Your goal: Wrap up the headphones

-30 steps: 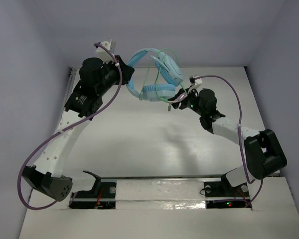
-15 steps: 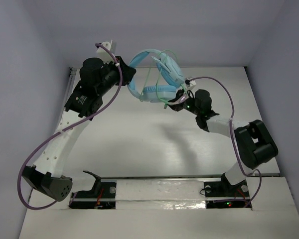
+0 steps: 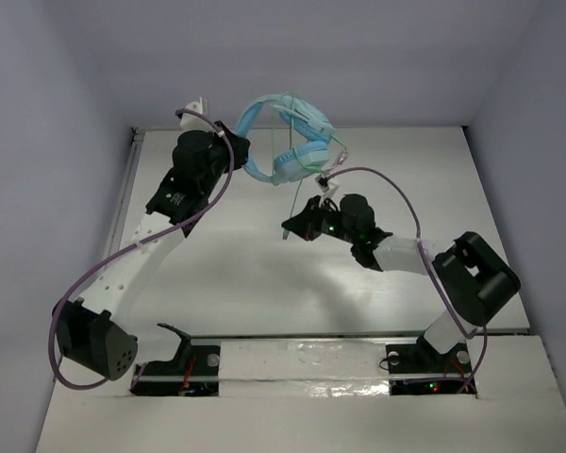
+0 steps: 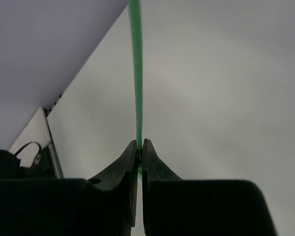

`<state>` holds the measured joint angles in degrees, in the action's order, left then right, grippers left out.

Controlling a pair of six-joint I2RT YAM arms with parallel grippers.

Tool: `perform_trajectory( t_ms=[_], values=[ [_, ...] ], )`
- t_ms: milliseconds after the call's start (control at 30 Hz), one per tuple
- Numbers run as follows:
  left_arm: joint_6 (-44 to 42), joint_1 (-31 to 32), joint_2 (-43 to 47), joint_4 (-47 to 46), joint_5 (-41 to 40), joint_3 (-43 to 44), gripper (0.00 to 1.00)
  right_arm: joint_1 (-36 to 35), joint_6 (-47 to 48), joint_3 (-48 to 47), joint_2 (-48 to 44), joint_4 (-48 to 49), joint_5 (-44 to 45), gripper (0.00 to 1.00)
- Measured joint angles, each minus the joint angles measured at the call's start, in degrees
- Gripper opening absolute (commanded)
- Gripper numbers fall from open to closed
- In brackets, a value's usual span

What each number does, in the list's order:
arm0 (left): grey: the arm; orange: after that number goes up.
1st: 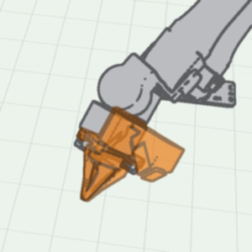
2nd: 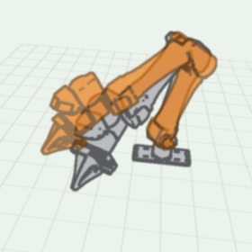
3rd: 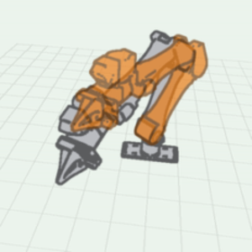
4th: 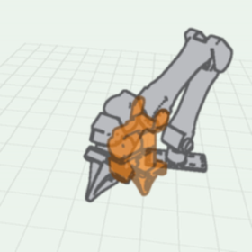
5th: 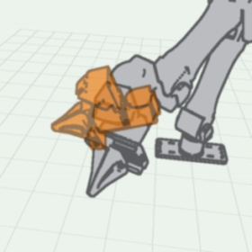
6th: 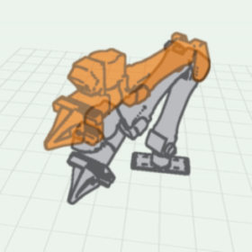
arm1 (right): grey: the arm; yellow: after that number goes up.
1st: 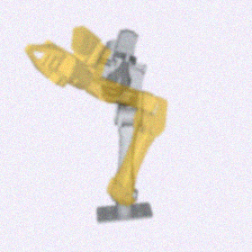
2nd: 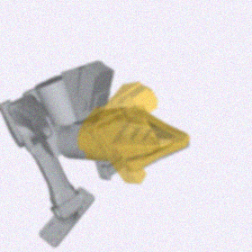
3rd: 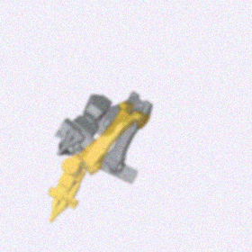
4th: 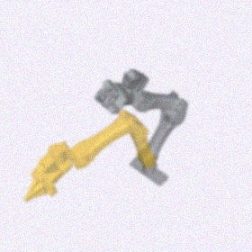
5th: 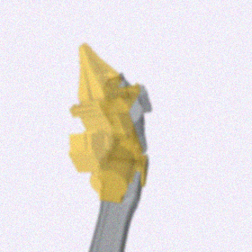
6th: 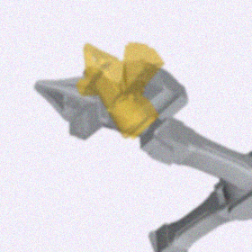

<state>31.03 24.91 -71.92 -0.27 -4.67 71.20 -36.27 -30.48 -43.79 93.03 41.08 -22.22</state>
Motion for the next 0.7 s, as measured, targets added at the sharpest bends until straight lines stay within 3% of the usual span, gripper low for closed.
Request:
perform_trajectory(
  t_ms=[300, 700],
  values=[
    [4.4, 0.0, -6.4, -6.6, -11.1, -7.5, 0.0, -8.8, -1.0, 2.3, -3.6, -6.7, 10.1, 0.0],
    [2.2, 2.7, -10.3, -10.1, -22.6, -14.6, 0.0, -13.3, -2.1, 3.0, -6.8, -14.4, 18.1, 0.0]
  ],
)
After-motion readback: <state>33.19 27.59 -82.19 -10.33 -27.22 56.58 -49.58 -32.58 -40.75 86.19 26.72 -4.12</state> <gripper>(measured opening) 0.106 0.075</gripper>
